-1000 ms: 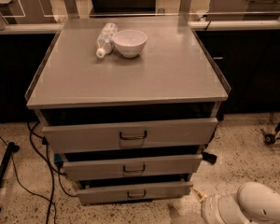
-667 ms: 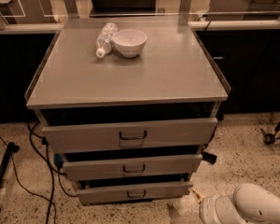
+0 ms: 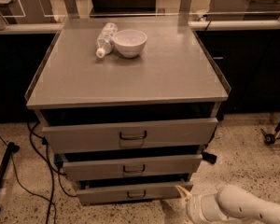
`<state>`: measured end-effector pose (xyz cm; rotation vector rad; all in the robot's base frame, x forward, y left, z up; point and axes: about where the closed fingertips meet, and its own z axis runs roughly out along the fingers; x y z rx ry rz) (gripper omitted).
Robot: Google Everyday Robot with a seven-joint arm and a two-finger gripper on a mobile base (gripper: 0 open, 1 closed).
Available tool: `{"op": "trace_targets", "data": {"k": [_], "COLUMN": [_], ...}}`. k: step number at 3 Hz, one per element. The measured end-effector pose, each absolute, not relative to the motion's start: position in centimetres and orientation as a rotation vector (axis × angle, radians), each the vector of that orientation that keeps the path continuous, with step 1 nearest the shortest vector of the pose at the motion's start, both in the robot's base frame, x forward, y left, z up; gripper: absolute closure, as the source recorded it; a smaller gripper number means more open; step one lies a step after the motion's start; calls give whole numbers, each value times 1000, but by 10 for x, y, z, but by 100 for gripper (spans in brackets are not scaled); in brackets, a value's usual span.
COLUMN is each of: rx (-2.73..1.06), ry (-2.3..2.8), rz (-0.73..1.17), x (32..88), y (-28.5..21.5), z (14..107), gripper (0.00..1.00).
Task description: Open bottom drawer
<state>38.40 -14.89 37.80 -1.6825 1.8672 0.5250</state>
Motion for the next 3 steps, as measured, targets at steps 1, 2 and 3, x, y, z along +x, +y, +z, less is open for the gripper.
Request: {"op": "trace_targets", "data": {"k": [1,2,3], "rx": [-1699,-1698,-1772], "ry": [1832,1834,1852], "rz": [559,559,508], "x": [405,402,407], "y": [-132,-132,-139], "z": [329,331,304], "gripper": [0,0,0]}}
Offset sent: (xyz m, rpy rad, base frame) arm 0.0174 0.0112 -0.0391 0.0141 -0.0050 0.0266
